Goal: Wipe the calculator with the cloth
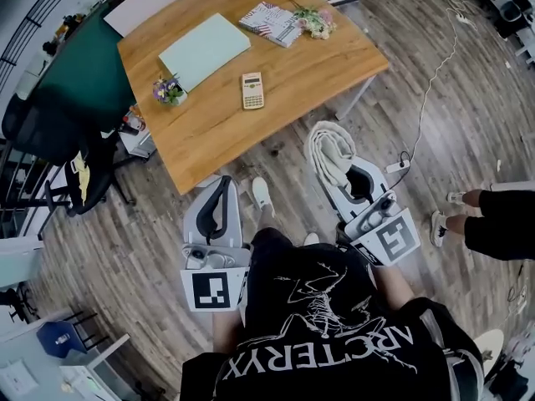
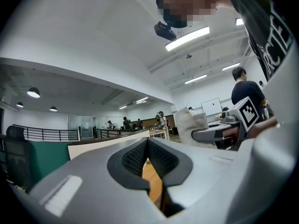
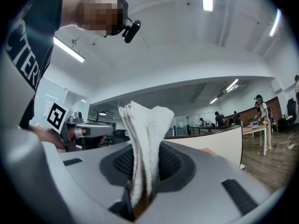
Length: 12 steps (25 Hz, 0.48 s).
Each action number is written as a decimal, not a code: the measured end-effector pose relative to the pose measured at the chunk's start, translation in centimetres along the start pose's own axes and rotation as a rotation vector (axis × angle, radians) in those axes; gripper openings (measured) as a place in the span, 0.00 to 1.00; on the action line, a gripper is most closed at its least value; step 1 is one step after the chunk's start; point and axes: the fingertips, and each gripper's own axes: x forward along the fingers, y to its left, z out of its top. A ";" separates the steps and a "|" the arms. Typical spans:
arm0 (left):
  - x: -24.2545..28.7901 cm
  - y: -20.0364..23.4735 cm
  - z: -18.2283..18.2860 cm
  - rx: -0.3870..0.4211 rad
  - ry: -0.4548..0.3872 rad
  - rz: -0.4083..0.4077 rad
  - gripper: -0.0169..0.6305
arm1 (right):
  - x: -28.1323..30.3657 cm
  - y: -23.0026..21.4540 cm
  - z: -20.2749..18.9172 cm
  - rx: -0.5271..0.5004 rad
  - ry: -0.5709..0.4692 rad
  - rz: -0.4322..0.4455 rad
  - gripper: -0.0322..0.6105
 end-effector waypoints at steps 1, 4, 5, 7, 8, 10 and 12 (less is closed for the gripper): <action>1.0 1.1 -0.3 -0.002 -0.004 -0.005 0.04 | 1.3 -0.5 -0.3 0.000 0.004 -0.004 0.20; 4.6 5.3 -1.0 0.008 0.001 -0.026 0.04 | 6.5 -2.0 -0.9 0.000 0.015 -0.020 0.20; 5.9 6.8 -1.2 0.014 0.006 -0.037 0.04 | 8.4 -2.5 -0.8 0.002 0.018 -0.029 0.20; 8.3 9.7 -1.3 0.017 0.015 -0.063 0.04 | 12.3 -3.7 -0.6 0.002 0.025 -0.052 0.20; 9.5 11.1 -1.3 0.013 0.017 -0.076 0.04 | 14.1 -4.2 -0.4 -0.002 0.027 -0.063 0.20; 11.6 13.8 -1.4 0.005 0.009 -0.098 0.04 | 17.6 -5.1 0.0 -0.011 0.028 -0.080 0.20; 13.5 16.1 -1.6 -0.006 0.007 -0.114 0.04 | 20.6 -5.9 0.2 -0.018 0.029 -0.092 0.20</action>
